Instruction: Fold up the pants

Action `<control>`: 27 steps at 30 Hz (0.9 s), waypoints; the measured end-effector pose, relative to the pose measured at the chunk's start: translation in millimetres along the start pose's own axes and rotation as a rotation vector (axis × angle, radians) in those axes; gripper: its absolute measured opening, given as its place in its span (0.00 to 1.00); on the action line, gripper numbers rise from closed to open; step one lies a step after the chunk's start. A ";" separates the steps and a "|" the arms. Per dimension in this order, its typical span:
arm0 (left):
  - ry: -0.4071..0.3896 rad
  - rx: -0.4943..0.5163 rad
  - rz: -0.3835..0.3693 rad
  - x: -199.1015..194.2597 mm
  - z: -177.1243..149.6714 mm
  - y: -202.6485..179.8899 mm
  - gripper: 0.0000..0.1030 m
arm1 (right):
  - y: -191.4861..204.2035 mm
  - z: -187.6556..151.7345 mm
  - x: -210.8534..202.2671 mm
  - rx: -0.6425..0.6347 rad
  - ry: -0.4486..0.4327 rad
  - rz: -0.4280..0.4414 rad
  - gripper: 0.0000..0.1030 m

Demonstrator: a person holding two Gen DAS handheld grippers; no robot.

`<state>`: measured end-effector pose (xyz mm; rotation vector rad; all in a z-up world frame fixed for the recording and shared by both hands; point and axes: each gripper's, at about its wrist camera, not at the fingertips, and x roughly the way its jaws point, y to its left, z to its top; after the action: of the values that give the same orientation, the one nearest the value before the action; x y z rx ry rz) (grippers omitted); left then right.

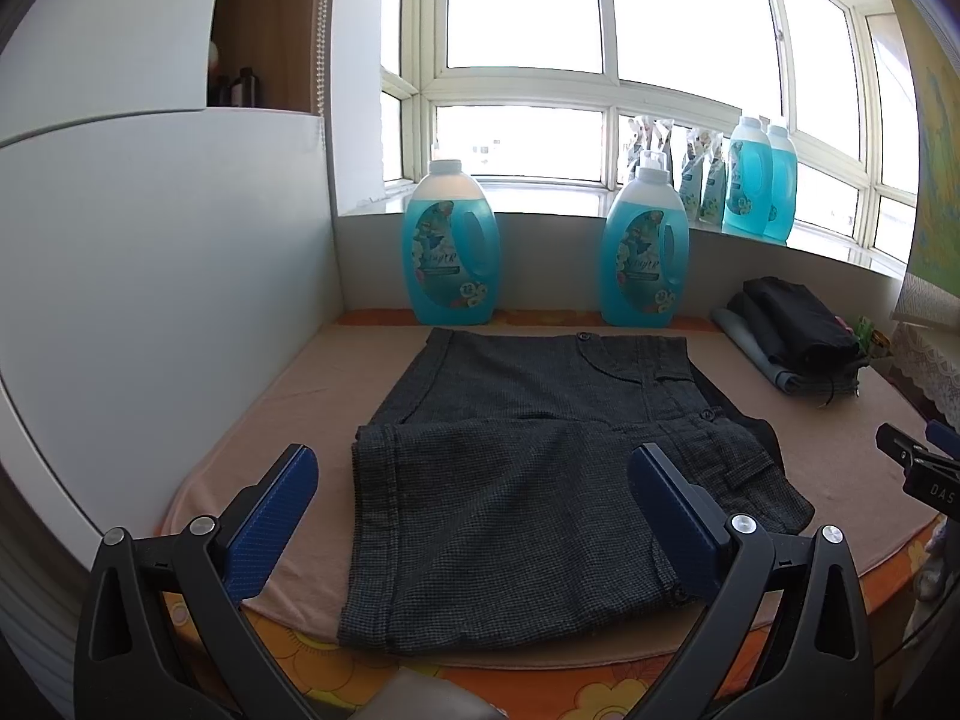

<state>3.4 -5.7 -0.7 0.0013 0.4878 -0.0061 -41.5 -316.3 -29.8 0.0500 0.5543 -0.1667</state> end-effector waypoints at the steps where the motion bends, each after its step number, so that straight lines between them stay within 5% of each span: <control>1: 0.001 0.002 0.000 0.1 0.2 -0.7 1.00 | 0.1 0.1 0.1 0.000 0.001 0.001 1.00; 27: 0.031 -0.004 -0.021 11.8 -7.3 2.6 1.00 | 1.1 -9.6 5.2 -0.011 0.007 0.005 1.00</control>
<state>10.4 -3.2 -12.6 -0.0075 0.5186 -0.0253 -42.0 -315.1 -40.7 0.0411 0.5618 -0.1582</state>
